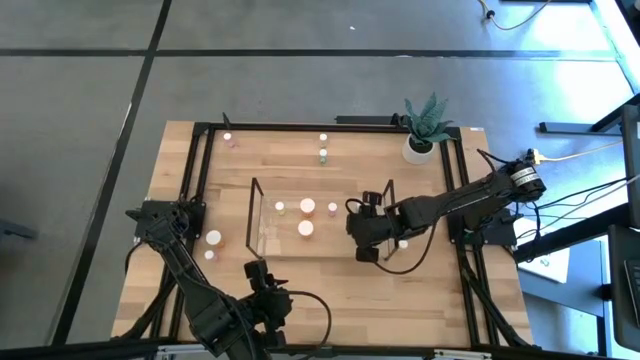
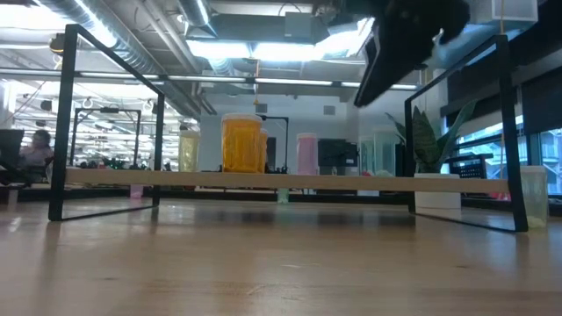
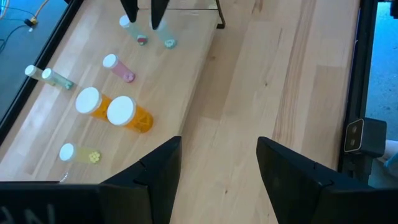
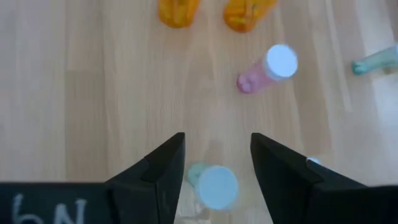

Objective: Pick and place medicine bottles onto shelf by color
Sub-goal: Put the right yellow pill bottle aligned with the yellow pill bottle on the shelf

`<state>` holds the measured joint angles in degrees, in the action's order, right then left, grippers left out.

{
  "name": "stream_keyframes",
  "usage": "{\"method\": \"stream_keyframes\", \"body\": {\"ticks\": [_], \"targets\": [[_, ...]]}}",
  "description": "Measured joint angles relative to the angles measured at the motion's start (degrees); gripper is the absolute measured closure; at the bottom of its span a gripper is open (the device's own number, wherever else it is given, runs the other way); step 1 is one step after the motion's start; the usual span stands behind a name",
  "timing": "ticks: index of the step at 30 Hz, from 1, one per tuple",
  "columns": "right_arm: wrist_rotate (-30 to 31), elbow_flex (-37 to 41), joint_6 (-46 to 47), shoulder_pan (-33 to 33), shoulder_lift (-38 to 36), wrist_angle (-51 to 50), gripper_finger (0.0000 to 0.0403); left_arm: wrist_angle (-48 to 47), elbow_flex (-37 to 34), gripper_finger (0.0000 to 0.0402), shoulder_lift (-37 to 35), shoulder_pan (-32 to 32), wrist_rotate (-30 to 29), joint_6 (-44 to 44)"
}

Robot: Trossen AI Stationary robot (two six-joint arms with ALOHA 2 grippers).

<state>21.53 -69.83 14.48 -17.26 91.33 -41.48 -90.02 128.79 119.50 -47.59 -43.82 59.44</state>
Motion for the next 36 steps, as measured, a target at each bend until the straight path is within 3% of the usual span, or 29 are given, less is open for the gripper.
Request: {"method": "stream_keyframes", "body": {"ticks": [4, 12, 17, 30, 36], "targets": [[0.5, -4.8, -0.3, -1.8, 0.0, -4.8, 0.0218, 0.0, 0.0, 0.02, 0.0, 0.0, 1.6, 0.0], [9.4, -15.2, 0.6, -8.5, 0.0, -15.5, 0.0218, 0.0, 0.0, 0.02, -0.4, -0.1, 3.3, 0.0], [10.3, -19.6, 3.5, -12.4, 0.0, -21.7, 0.0218, 0.0, 0.0, 0.02, -1.6, -0.6, 2.8, -0.1], [10.3, -20.4, 17.2, -19.9, -6.1, -34.0, 0.0218, 0.0, 0.0, 0.02, -2.0, -0.9, 2.9, -0.1], [6.2, -18.4, 23.0, -24.1, -9.9, -39.6, 0.0218, 0.0, 0.0, 0.02, -2.0, -0.9, 2.9, -0.1]]}}
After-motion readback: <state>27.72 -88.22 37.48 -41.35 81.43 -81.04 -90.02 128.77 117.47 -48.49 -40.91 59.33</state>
